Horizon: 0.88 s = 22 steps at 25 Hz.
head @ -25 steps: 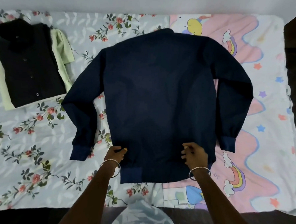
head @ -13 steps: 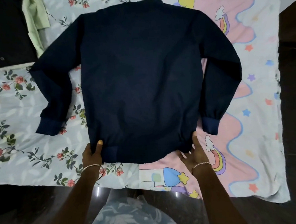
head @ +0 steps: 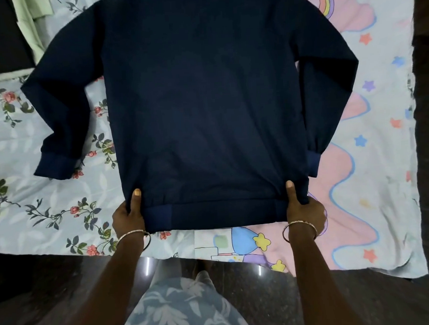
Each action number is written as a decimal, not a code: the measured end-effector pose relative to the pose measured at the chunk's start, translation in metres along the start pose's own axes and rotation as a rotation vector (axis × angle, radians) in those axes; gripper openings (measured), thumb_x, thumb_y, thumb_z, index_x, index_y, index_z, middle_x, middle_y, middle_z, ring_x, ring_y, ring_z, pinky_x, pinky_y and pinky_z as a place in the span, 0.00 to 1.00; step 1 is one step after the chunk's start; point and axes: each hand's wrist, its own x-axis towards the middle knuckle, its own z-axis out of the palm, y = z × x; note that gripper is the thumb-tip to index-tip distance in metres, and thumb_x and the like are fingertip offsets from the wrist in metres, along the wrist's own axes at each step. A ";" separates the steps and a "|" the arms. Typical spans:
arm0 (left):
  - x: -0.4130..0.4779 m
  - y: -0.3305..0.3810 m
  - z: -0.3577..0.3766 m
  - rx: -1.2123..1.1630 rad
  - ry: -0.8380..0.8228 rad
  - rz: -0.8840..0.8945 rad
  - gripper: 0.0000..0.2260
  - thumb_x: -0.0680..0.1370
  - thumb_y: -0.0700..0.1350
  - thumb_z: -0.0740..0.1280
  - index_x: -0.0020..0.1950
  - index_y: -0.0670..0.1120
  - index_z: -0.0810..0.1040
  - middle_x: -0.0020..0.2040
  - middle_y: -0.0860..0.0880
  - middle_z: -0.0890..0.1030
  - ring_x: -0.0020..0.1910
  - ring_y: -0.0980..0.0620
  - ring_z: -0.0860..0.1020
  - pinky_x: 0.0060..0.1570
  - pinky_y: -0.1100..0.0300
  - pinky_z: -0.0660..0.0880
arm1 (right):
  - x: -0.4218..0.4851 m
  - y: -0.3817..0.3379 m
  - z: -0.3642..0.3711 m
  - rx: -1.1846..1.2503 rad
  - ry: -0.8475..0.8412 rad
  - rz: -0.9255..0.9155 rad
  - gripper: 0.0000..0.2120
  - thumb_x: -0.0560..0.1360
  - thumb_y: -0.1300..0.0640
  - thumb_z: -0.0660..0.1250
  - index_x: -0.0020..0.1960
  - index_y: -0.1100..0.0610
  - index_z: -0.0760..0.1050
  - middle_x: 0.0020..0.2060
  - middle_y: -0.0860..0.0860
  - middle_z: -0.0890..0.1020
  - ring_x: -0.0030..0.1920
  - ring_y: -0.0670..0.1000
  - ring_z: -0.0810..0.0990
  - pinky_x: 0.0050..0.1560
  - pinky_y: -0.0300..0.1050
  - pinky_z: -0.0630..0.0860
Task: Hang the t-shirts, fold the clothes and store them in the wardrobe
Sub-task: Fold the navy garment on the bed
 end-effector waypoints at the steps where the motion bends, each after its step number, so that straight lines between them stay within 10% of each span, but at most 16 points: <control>1: -0.001 0.000 0.002 0.017 0.004 0.019 0.27 0.78 0.63 0.64 0.44 0.38 0.78 0.41 0.39 0.80 0.45 0.38 0.79 0.49 0.46 0.75 | 0.004 0.000 0.001 -0.017 -0.018 -0.010 0.29 0.75 0.32 0.64 0.37 0.60 0.76 0.30 0.53 0.75 0.38 0.60 0.76 0.42 0.46 0.67; 6: -0.013 0.002 0.005 -0.148 -0.073 -0.033 0.20 0.74 0.58 0.73 0.55 0.44 0.79 0.51 0.46 0.82 0.51 0.45 0.80 0.55 0.50 0.77 | 0.007 0.006 0.012 -0.112 0.095 -0.062 0.24 0.75 0.37 0.68 0.60 0.54 0.76 0.53 0.58 0.82 0.59 0.64 0.76 0.56 0.55 0.67; 10: -0.001 -0.002 -0.003 -0.475 -0.324 -0.329 0.21 0.71 0.46 0.76 0.61 0.41 0.80 0.58 0.42 0.83 0.55 0.42 0.82 0.59 0.47 0.77 | -0.032 0.000 0.033 -0.129 0.320 -0.486 0.19 0.73 0.60 0.70 0.63 0.53 0.75 0.60 0.58 0.75 0.62 0.64 0.71 0.57 0.59 0.66; 13: -0.002 0.002 -0.009 -0.561 -0.483 -0.335 0.22 0.69 0.39 0.75 0.63 0.39 0.79 0.59 0.40 0.83 0.55 0.40 0.82 0.54 0.49 0.78 | -0.087 -0.015 0.063 0.053 -0.003 -0.967 0.20 0.71 0.60 0.69 0.63 0.55 0.76 0.57 0.56 0.77 0.57 0.60 0.75 0.54 0.56 0.72; 17: -0.012 0.019 -0.008 -0.530 -0.475 -0.259 0.16 0.73 0.32 0.70 0.61 0.37 0.79 0.53 0.38 0.84 0.49 0.41 0.84 0.49 0.49 0.82 | -0.158 -0.035 0.094 -0.020 -0.803 -1.086 0.44 0.67 0.46 0.74 0.79 0.45 0.57 0.75 0.49 0.65 0.74 0.52 0.64 0.71 0.57 0.66; 22: -0.029 0.037 0.005 -0.438 -0.387 -0.166 0.12 0.77 0.29 0.66 0.59 0.35 0.79 0.52 0.38 0.84 0.50 0.41 0.84 0.47 0.52 0.81 | -0.195 -0.039 0.116 -0.303 -0.739 -1.154 0.56 0.64 0.46 0.76 0.81 0.43 0.43 0.81 0.49 0.48 0.81 0.56 0.47 0.76 0.65 0.51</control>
